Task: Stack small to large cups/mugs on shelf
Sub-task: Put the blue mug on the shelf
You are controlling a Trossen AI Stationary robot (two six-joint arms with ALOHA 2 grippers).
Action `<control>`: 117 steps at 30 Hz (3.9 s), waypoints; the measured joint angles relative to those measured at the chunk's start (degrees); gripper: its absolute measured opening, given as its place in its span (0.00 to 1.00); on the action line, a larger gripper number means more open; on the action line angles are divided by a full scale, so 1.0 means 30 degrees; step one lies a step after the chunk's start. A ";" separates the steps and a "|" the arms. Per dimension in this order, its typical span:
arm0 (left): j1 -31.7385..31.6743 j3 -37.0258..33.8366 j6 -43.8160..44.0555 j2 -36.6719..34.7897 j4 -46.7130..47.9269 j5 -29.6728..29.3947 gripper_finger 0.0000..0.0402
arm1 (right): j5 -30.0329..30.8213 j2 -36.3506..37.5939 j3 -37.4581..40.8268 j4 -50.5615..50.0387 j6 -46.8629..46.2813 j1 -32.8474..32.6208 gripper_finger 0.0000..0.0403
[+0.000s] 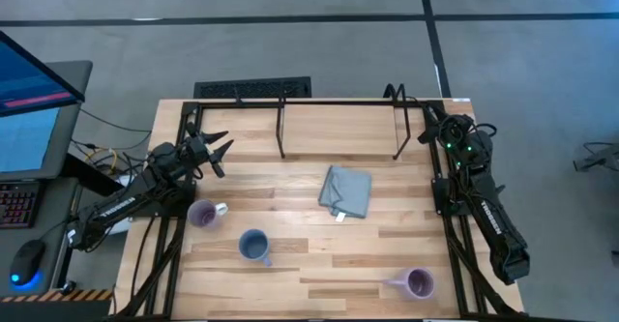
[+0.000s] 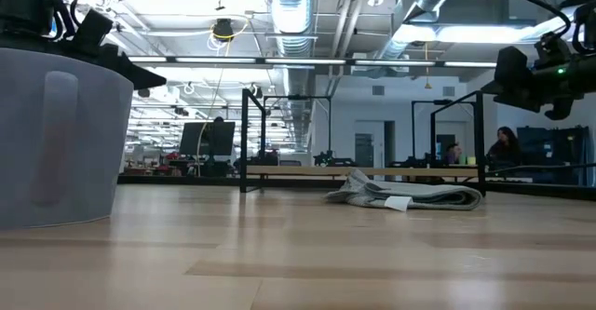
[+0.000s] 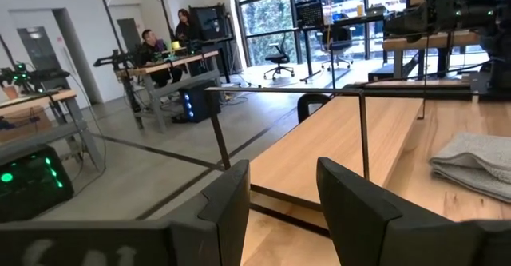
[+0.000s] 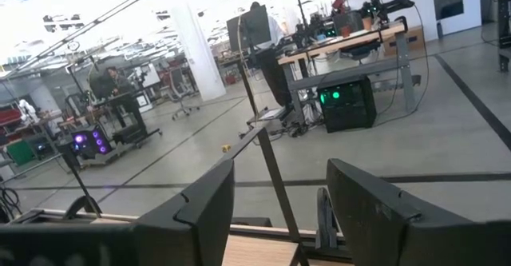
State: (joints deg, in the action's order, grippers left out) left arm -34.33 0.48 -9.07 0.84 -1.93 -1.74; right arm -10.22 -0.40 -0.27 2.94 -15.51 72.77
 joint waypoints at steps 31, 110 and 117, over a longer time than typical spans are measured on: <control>0.0000 0.0002 -0.1097 0.0007 0.0000 -0.0052 0.35 | -0.0714 0.0000 -0.0874 0.1035 0.0182 -0.0007 0.55; 0.0000 -0.0004 -0.1202 0.0007 -0.0016 -0.0080 0.35 | -0.7703 -1.5524 -1.9507 -0.3393 0.9372 -0.9830 0.55; 0.0000 0.0000 -0.1248 0.0007 -0.0007 -0.0146 0.35 | -0.0195 -1.8923 -2.1991 -0.6774 1.3703 -1.7948 0.55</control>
State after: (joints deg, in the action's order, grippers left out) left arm -34.33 0.49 -12.82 0.86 -1.96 -2.18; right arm -10.80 -57.17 -66.24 -17.38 25.60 18.93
